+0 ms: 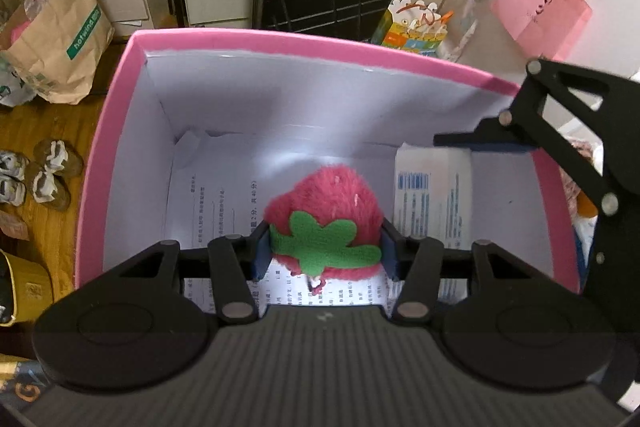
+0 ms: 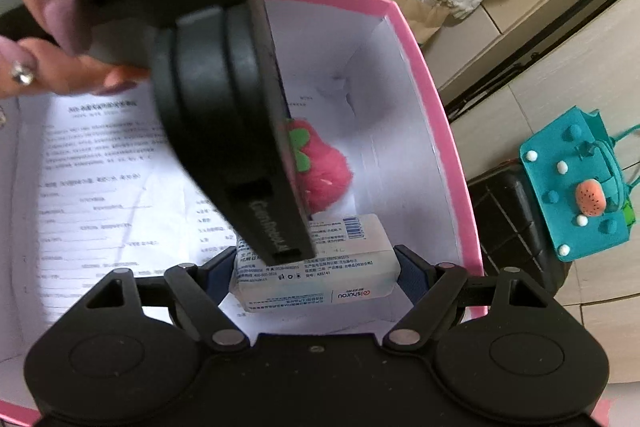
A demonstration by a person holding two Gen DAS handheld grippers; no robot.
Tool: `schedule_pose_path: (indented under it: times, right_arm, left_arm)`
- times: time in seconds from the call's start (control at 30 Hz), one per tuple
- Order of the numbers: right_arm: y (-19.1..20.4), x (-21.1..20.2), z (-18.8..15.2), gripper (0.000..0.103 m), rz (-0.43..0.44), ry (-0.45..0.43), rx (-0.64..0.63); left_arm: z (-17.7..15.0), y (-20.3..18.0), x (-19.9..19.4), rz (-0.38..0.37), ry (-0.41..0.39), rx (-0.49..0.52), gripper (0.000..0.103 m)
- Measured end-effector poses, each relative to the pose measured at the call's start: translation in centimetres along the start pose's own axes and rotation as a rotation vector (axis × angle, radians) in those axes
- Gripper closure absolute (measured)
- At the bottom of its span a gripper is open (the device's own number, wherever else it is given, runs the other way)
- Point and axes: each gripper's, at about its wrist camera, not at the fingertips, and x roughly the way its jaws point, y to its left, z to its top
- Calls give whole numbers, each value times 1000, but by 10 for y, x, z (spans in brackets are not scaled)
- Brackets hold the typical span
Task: Organize soft objects
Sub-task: 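Open the left tool to drop the strawberry while the right tool releases the wipes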
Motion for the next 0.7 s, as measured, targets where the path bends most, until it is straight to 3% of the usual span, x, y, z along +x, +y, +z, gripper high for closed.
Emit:
schedule_pose_path:
  times: [0.2, 0.37, 0.5, 0.7]
  right_arm:
    - [2, 9, -3, 18, 4, 33, -26]
    - [1, 6, -8, 16, -44, 27, -2]
    - [2, -21, -19, 16, -76, -42, 57]
    - [18, -71, -42, 17, -87, -166, 217]
  left_arm:
    - [1, -7, 2, 16, -8, 50, 50]
    - [1, -9, 4, 26, 7, 77, 43]
    - [-2, -14, -14, 19, -25, 112, 37]
    - [-9, -21, -49, 16, -69, 168, 35]
